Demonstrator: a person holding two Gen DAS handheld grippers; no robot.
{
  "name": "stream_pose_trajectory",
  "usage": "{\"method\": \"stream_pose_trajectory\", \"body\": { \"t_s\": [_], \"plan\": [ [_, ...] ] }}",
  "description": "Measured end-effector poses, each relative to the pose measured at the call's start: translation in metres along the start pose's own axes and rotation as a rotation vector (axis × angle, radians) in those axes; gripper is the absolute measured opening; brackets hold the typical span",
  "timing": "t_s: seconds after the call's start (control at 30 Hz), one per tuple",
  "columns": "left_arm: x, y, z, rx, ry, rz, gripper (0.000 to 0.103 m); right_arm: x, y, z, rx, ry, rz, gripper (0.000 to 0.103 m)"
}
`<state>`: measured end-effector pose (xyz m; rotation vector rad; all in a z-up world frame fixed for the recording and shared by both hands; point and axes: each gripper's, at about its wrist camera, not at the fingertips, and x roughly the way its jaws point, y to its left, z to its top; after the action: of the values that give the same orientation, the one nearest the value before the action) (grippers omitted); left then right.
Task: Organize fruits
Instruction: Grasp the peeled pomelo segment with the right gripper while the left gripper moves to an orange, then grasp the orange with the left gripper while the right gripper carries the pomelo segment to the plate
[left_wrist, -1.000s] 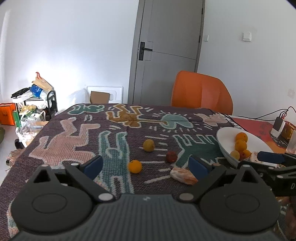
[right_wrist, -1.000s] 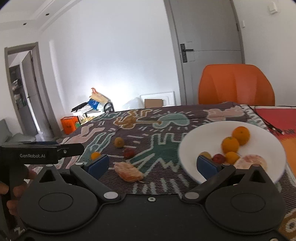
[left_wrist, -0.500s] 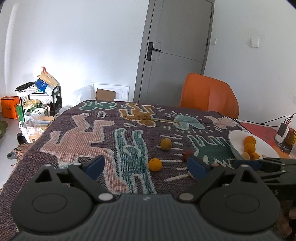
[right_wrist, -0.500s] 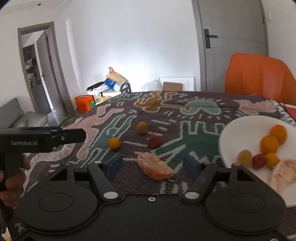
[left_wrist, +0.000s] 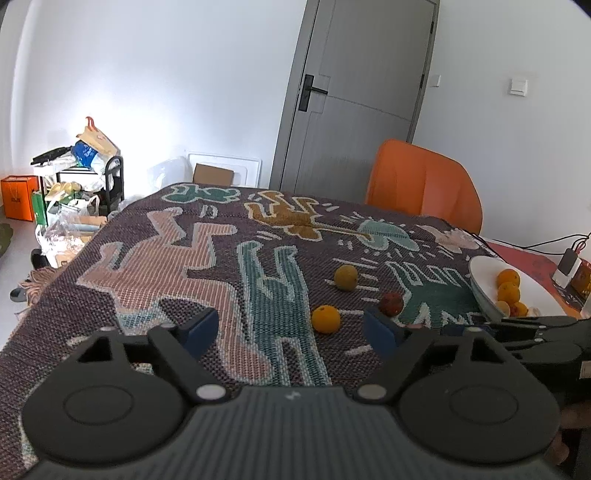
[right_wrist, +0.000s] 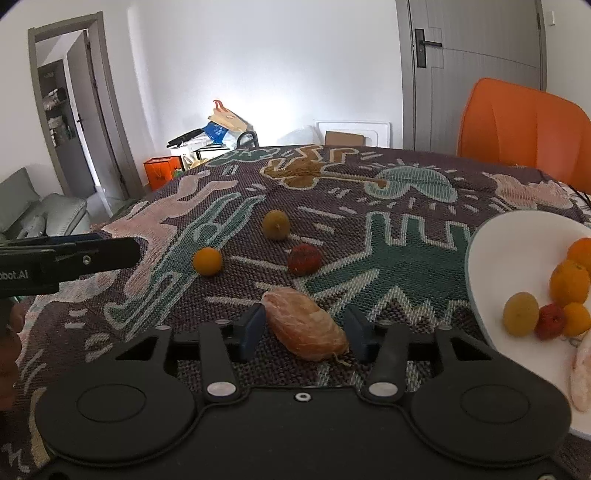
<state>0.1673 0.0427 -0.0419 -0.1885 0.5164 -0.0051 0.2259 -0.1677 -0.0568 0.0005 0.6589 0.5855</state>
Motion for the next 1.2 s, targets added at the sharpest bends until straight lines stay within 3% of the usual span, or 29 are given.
{"method": "stream_pose_trajectory", "body": {
  "t_s": [0.53, 0.73, 1.03, 1.2],
  "plan": [
    [0.019, -0.002, 0.001, 0.002, 0.020, -0.024, 0.072, 0.010, 0.001, 0.003, -0.010, 0.008, -0.044, 0.042],
    [0.029, -0.007, 0.000, -0.002, 0.038, -0.038, 0.060, 0.008, -0.002, 0.004, -0.008, 0.000, -0.052, 0.031],
    [0.046, -0.023, 0.002, 0.024, 0.053, -0.038, 0.046, -0.014, -0.006, 0.009, 0.013, -0.058, -0.038, 0.029],
    [0.058, -0.027, 0.000, 0.030, 0.082, -0.027, 0.032, -0.023, -0.011, 0.011, 0.024, -0.078, -0.037, 0.029]
  ]
}}
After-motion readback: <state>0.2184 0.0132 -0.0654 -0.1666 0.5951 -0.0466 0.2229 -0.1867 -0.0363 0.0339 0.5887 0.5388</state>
